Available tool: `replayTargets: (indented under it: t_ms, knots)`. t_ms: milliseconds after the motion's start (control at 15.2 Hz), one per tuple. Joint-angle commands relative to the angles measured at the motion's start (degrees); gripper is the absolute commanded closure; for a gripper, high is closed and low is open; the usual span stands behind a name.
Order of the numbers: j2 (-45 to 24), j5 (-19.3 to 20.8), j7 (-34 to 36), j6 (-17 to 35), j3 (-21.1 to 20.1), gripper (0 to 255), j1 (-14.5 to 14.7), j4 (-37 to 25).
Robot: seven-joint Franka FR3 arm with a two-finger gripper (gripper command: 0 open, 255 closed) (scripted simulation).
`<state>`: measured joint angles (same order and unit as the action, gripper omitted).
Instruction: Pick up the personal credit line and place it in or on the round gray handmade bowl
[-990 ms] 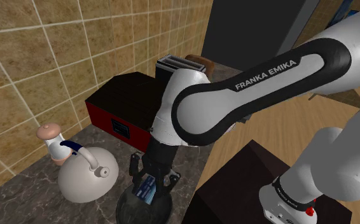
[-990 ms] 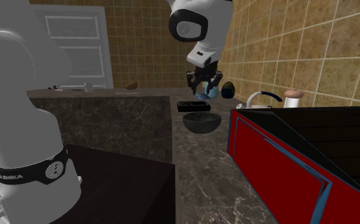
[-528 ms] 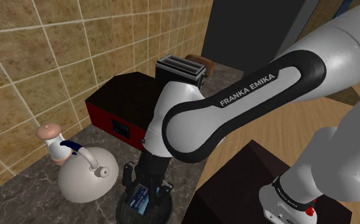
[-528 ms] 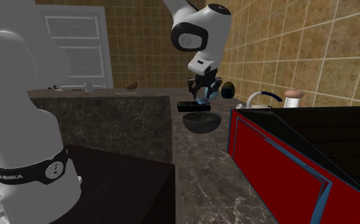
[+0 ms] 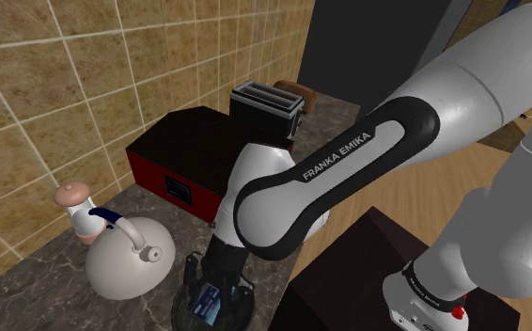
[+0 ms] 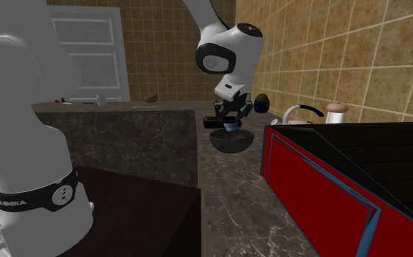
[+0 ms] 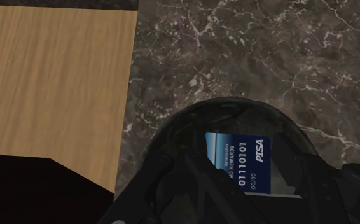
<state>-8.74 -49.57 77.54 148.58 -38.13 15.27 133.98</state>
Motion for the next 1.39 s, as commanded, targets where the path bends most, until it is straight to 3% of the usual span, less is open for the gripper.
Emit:
replayTargets:
  t_ms: [0, 594, 660, 990, 1254, 1320]
  knots:
    - [-1.7, -0.3, -1.0, 1.6, 0.0, 255, 0.2, 0.1]
    - [-3.0, -0.5, -1.8, 2.8, 0.0, 255, 0.4, 0.1]
    - [-3.0, -0.5, -1.8, 2.8, 0.0, 0, 0.4, 0.1]
    - [-3.0, -0.5, -1.8, 2.8, 0.0, 0, 0.4, 0.1]
    - [5.4, -0.8, -1.5, -5.6, 1.0, 0, -2.8, 1.5]
    - [5.5, -0.8, -1.5, -5.6, 1.0, 0, -2.7, 1.5]
